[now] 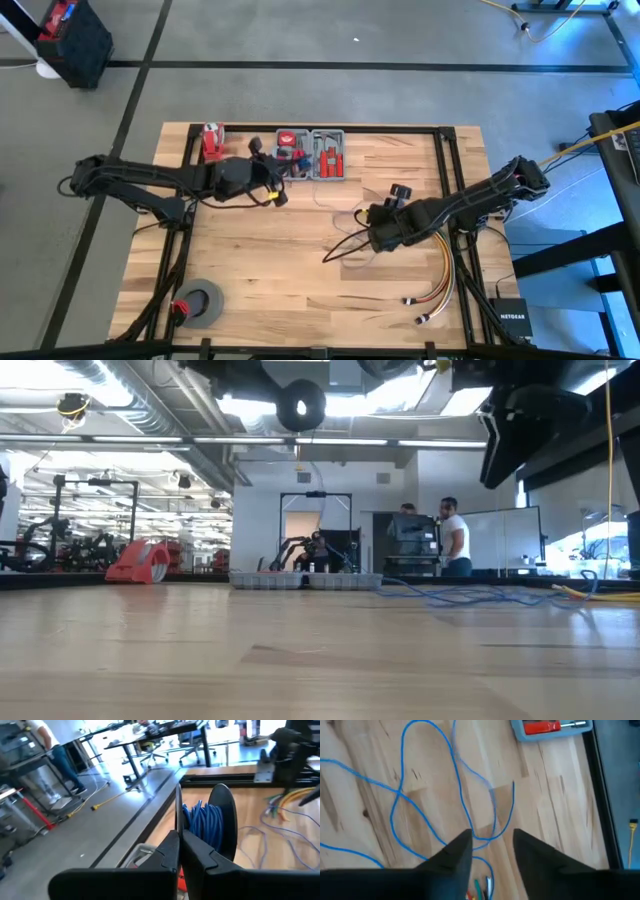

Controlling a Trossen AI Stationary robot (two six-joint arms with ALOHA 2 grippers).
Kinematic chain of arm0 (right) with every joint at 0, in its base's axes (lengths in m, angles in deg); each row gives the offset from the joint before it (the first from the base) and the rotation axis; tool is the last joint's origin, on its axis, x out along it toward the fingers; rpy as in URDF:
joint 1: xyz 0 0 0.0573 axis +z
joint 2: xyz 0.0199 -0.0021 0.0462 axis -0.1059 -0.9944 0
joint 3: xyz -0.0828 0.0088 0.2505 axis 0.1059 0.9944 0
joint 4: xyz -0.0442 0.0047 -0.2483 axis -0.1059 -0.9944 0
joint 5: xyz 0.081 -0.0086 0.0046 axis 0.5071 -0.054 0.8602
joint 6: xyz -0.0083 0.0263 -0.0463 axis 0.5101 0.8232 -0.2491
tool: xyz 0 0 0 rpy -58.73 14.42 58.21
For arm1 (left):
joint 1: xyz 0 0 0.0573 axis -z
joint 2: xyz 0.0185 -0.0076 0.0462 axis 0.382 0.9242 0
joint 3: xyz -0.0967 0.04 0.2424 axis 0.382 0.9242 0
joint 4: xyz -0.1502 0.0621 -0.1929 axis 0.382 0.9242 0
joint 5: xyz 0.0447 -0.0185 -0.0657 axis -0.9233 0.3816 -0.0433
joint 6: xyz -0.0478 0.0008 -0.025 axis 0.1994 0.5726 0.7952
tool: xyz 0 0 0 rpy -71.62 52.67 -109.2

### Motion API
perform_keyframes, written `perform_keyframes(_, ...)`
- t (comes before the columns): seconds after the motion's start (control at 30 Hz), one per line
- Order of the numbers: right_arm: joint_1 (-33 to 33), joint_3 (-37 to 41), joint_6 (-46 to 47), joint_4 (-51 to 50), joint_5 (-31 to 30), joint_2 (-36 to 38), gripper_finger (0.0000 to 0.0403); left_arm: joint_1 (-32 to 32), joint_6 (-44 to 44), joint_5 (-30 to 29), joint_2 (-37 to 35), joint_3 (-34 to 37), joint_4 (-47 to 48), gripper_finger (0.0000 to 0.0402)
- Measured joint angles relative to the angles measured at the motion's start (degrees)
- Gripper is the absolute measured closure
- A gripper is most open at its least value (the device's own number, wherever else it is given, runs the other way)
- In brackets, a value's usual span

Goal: Coil cords
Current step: Uncoil the blue wire from the spool

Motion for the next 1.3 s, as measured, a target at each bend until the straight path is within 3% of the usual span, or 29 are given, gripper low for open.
perform_keyframes(0.13, -0.23, 0.09, -1.17, 2.27, -1.12, 0.01, 0.022, 1.44, -0.58, 0.02, 0.0, 0.0, 1.62, 0.0402)
perform_keyframes(0.27, -0.24, 0.13, -5.71, 6.08, -5.52, 0.01, 0.0206, 2.4, 0.43, 0.0, 0.02, 0.0, 2.78, 0.0402)
perform_keyframes(0.57, -0.23, 0.15, -16.06, 16.84, -23.87, 0.01, 0.0204, 4.38, 2.09, 0.02, 0.02, 0.0, 3.38, 0.0402)
perform_keyframes(0.7, -1.29, 0.15, -17.9, 18.65, -28.2, 0.01, 0.0204, 4.89, 2.68, 0.0, 0.02, 0.0, 3.64, 0.0402)
perform_keyframes(0.97, -8.78, 0.15, -11.55, 20.21, -26.18, -1.19, 0.0204, 5.86, 4.11, -0.02, 0.02, 0.0, 4.29, 0.0402)
perform_keyframes(1.3, -15.33, 0.2, -23.01, 29.54, -20.92, -7.52, 0.0204, 5.88, 3.66, -0.02, 0.02, 0.0, 4.48, 0.0401)
